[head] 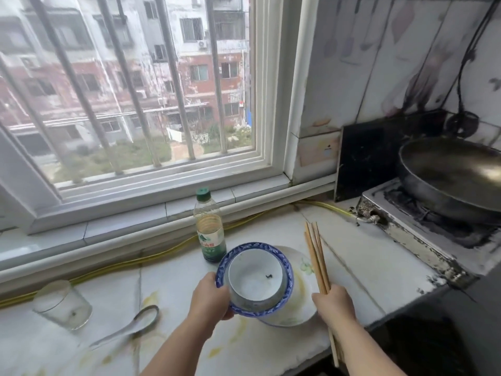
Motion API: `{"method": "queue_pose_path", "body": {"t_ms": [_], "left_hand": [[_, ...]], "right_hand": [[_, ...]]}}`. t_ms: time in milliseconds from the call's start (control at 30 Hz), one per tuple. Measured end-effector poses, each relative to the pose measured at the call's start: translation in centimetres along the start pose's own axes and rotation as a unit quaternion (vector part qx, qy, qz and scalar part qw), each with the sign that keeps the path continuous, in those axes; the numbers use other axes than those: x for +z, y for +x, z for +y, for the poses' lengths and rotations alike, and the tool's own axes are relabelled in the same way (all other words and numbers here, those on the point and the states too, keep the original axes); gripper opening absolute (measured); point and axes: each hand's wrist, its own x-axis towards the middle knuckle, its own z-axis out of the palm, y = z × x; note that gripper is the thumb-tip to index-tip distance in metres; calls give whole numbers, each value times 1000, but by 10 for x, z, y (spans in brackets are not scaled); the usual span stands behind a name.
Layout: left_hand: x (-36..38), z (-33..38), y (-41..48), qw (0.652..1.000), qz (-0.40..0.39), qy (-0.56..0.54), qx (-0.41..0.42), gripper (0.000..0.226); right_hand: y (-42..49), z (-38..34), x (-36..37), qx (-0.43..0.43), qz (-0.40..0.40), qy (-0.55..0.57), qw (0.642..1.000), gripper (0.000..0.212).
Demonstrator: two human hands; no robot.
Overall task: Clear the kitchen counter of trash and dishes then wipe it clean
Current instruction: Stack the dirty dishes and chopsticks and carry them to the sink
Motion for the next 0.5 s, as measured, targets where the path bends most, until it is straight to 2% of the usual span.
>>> {"method": "queue_pose_path", "body": {"t_ms": [267,433,500], "left_hand": [[-23,-12,-4,999,35,37,-18,18],[-50,-29,-7,997,53,26,-54,18],[-59,-35,-8,996,59,27,-69,17]], "right_hand": [[-22,-7,26,-54,-103,7,993,17],[-33,-17,58,-96,-153,-11,983,22],[-36,-18,64,-107,-157,-13,982,13]]}}
